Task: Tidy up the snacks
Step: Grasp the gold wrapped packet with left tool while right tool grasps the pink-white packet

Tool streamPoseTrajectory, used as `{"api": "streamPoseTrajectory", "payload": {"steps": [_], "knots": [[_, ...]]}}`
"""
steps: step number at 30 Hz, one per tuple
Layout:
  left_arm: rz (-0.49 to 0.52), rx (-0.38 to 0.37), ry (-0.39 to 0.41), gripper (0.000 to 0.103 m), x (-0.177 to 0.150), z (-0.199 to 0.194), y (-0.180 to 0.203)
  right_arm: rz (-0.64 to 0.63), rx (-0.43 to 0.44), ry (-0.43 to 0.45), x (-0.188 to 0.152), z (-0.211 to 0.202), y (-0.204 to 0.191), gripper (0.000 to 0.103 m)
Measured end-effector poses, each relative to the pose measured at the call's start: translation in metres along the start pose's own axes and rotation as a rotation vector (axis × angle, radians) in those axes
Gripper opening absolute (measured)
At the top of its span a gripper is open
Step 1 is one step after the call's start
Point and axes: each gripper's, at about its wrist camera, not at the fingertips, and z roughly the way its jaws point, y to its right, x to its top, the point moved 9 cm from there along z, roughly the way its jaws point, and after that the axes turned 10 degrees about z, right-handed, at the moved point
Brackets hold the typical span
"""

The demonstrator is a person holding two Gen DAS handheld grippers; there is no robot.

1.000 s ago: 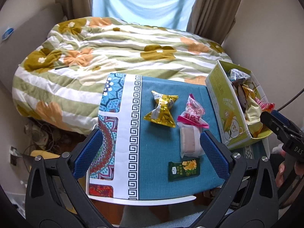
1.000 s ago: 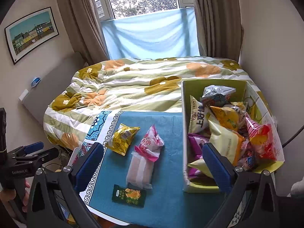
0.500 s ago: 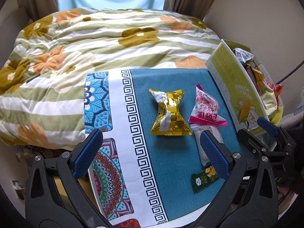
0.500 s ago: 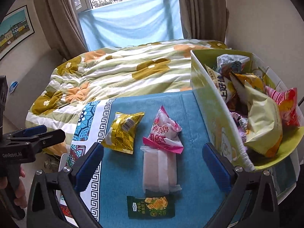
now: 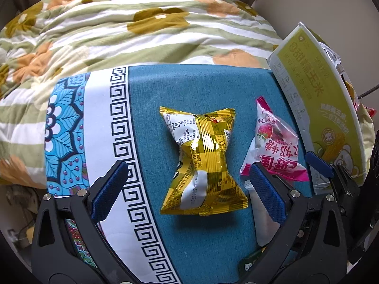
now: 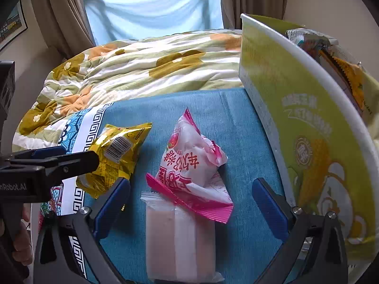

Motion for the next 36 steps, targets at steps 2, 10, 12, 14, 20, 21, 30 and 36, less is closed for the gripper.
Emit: {"api": "streamPoseTrajectory", "payload": {"steps": [2,10,12,14,20,21,30,36], "knots": [[-0.001,0.006,-0.016,0.093,0.001,0.01,0.0,-0.001,0.006,-0.02,-0.001,0.008,0.003,0.097],[-0.01,0.007,-0.063,0.054,-0.001,0.032,0.0,-0.001,0.03,-0.054,0.005,0.027,0.007,0.093],[-0.002,0.023,-0.067,0.044,0.0,0.031,-0.001,-0.006,0.035,-0.065,0.005,0.03,0.006,0.091],[-0.011,0.02,-0.07,0.043,-0.001,0.03,-0.004,-0.007,0.043,-0.075,0.006,0.033,0.004,0.086],[-0.027,0.055,-0.072,0.039,-0.007,0.019,-0.015,-0.02,0.053,-0.085,0.011,0.039,0.001,0.083],[-0.033,0.055,-0.071,0.039,-0.009,0.017,-0.016,-0.02,0.054,-0.088,0.013,0.041,0.0,0.079],[-0.056,0.07,-0.061,0.036,-0.022,0.005,-0.019,-0.035,0.043,-0.091,0.011,0.044,-0.005,0.068],[-0.055,0.093,-0.036,0.036,-0.026,-0.018,-0.019,-0.05,0.035,-0.081,0.01,0.04,-0.005,0.05]]}}
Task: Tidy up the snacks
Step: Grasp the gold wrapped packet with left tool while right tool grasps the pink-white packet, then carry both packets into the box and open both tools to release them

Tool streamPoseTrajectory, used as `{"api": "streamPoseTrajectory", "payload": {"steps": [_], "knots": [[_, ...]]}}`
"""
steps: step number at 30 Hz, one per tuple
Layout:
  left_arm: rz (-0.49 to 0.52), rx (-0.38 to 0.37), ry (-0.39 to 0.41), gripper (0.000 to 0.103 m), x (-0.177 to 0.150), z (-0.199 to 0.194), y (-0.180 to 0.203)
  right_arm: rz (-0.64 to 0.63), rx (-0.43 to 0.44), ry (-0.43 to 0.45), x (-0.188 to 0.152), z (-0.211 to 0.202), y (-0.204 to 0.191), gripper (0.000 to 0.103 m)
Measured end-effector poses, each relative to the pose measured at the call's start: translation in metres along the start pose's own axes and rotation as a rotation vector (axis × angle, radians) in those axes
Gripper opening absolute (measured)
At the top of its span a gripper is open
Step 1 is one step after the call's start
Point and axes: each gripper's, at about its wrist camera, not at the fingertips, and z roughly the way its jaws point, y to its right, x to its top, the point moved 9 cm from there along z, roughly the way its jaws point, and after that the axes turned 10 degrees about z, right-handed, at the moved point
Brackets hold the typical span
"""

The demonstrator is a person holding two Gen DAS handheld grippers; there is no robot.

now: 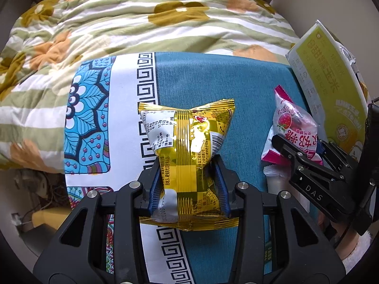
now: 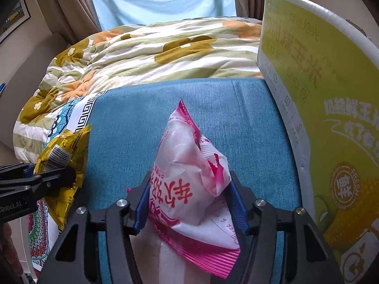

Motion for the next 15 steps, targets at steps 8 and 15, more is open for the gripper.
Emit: {"api": "streamPoseTrajectory", "payload": {"steps": [8,15], "knots": [[0.01,0.024,0.06,0.036,0.003,-0.049,-0.003,-0.005,0.053,0.054,0.006,-0.038,-0.018,0.046],[0.04,0.022,0.139,0.036,0.008,-0.108,0.009,0.018,0.108,0.146,0.014,-0.101,-0.035,0.045]]}}
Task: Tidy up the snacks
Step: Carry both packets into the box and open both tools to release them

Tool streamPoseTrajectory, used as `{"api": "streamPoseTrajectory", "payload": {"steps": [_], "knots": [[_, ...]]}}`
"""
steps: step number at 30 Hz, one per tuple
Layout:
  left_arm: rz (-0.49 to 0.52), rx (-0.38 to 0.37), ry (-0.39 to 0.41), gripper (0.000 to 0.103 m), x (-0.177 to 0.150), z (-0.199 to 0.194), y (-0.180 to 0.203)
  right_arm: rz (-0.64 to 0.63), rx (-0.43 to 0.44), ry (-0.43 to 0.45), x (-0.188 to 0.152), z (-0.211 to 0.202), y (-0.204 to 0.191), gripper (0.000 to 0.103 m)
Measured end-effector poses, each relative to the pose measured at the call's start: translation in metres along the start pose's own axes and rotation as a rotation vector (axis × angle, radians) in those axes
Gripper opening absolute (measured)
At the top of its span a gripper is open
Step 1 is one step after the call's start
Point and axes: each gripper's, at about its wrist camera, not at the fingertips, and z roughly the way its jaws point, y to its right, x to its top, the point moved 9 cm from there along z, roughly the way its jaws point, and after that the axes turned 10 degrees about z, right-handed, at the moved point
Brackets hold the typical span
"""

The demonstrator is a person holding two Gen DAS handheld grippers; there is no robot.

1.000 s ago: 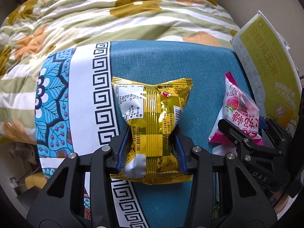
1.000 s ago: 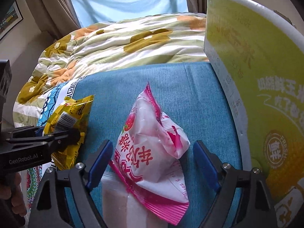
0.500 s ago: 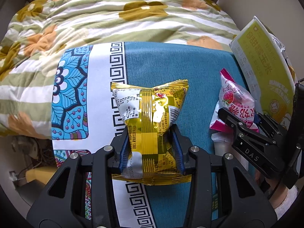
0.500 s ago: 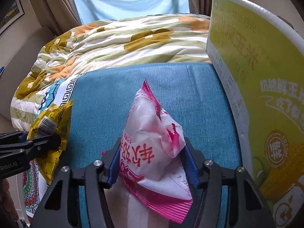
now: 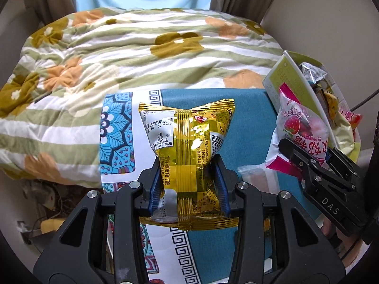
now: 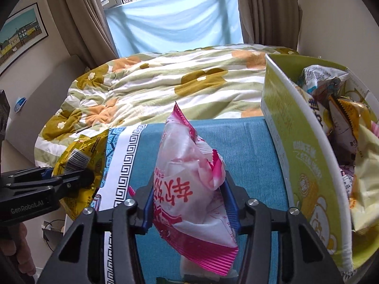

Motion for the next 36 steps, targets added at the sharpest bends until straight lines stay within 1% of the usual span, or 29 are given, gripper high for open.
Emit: {"api": "streamPoseTrajectory", "payload": {"steps": [5,7,9,14,17,20,22,27,31,36], "knots": [[0.047,-0.037,0.058,0.036,0.021,-0.031,0.024,0.045,0.015,0.062,0.012,-0.046,-0.003,0.045],[0.066,-0.063,0.076,0.036,0.031,-0.039,0.038,0.071,0.02,0.084,0.018,-0.066,0.001,0.045],[0.088,-0.087,0.096,0.036,0.043,-0.046,0.055,0.083,0.005,0.11,0.025,-0.085,0.009,0.045],[0.129,-0.135,0.134,0.036,0.072,-0.057,0.109,0.098,-0.036,0.179,0.043,-0.13,0.041,0.045],[0.149,-0.144,0.15,0.036,0.09,-0.057,0.145,0.109,-0.049,0.203,0.056,-0.147,0.069,0.045],[0.139,-0.143,0.158,0.036,0.108,-0.051,0.181,0.111,-0.052,0.215,0.068,-0.16,0.1,0.045],[0.121,-0.158,0.161,0.036,0.118,-0.045,0.205,0.108,-0.049,0.215,0.078,-0.166,0.12,0.045],[0.084,-0.155,0.141,0.036,0.14,-0.019,0.26,0.085,-0.033,0.214,0.105,-0.176,0.173,0.045],[0.025,-0.138,0.119,0.036,0.153,0.007,0.288,0.068,-0.016,0.199,0.124,-0.176,0.21,0.045],[-0.051,-0.119,0.089,0.036,0.164,0.031,0.305,0.021,0.02,0.149,0.14,-0.164,0.235,0.045]]}}
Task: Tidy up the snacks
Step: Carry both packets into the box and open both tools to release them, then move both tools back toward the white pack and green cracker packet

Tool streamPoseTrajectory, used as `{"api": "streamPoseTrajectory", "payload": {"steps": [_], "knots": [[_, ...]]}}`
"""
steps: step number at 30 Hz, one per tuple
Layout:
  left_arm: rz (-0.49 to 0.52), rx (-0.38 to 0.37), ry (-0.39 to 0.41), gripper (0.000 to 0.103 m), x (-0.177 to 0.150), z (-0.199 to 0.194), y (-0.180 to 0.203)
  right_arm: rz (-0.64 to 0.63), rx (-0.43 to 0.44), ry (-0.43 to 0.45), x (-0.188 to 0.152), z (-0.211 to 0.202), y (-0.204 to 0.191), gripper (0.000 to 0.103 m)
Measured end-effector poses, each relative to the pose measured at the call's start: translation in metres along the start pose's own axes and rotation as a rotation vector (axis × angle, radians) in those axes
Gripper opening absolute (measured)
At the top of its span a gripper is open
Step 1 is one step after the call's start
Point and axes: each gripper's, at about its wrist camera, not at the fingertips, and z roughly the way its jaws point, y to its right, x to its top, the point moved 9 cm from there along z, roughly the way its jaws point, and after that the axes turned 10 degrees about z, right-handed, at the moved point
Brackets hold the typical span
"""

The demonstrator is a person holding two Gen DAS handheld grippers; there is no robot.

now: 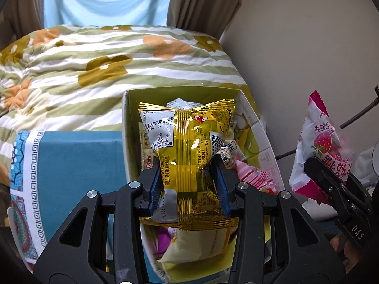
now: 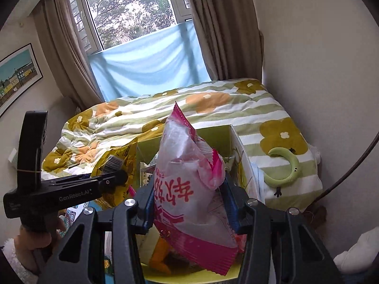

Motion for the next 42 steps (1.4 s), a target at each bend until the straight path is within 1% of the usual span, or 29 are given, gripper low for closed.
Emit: {"api": "streamPoseTrajectory", "payload": {"steps": [2,4,5,7,8,9,10,12,18,25,28,29,30,31,32,33,35,37,42], "knots": [[-0.005,0.011,-0.01,0.036,0.003,0.006,0.004,-0.014,0.02,-0.017,0.005,0.007,0.006,0.045],[-0.012,0.002,-0.017,0.037,0.005,0.009,0.011,-0.016,0.041,-0.03,0.009,0.013,0.01,0.045],[-0.008,-0.005,-0.025,0.04,0.006,0.01,0.015,-0.015,0.05,-0.033,0.01,0.016,0.011,0.045],[0.011,0.021,-0.03,0.07,0.005,0.011,0.02,-0.016,0.062,-0.036,0.013,0.02,0.014,0.045],[0.017,0.049,-0.018,0.099,0.005,0.008,0.018,-0.016,0.069,-0.038,0.015,0.021,0.015,0.045],[0.016,0.071,0.009,0.102,0.004,0.002,0.017,-0.016,0.075,-0.039,0.016,0.023,0.017,0.045],[0.015,0.071,0.025,0.102,0.003,-0.004,0.013,-0.017,0.078,-0.039,0.017,0.024,0.02,0.045],[0.007,0.05,0.028,0.102,-0.001,-0.009,0.01,-0.019,0.084,-0.043,0.019,0.027,0.022,0.045],[-0.019,0.113,0.042,0.102,-0.014,-0.021,-0.015,-0.033,0.097,-0.056,0.022,0.04,0.023,0.045],[-0.091,0.147,0.01,0.102,-0.034,-0.017,-0.038,-0.071,0.099,-0.131,0.027,0.073,0.021,0.045],[-0.112,0.172,-0.005,0.102,-0.042,-0.018,-0.048,-0.064,0.092,-0.163,0.028,0.09,0.024,0.048],[-0.119,0.182,-0.011,0.102,-0.047,-0.019,-0.05,-0.063,0.088,-0.174,0.027,0.095,0.025,0.054],[-0.124,0.192,-0.016,0.102,-0.051,-0.021,-0.053,-0.061,0.089,-0.173,0.027,0.098,0.026,0.066],[-0.128,0.204,-0.02,0.102,-0.056,-0.023,-0.056,-0.057,0.101,-0.158,0.028,0.098,0.026,0.075],[-0.131,0.217,-0.026,0.102,-0.062,-0.025,-0.059,-0.054,0.117,-0.141,0.029,0.097,0.026,0.097],[-0.136,0.23,-0.034,0.102,-0.068,-0.027,-0.063,-0.051,0.131,-0.127,0.028,0.096,0.026,0.103],[-0.151,0.245,-0.051,0.102,-0.08,-0.029,-0.07,-0.051,0.148,-0.12,0.024,0.096,0.025,0.103],[-0.165,0.247,-0.059,0.102,-0.09,-0.032,-0.074,-0.057,0.145,-0.138,0.018,0.098,0.026,0.103],[-0.147,0.262,-0.044,0.102,-0.102,-0.047,-0.08,-0.062,0.143,-0.127,0.01,0.085,0.024,0.103]]}}
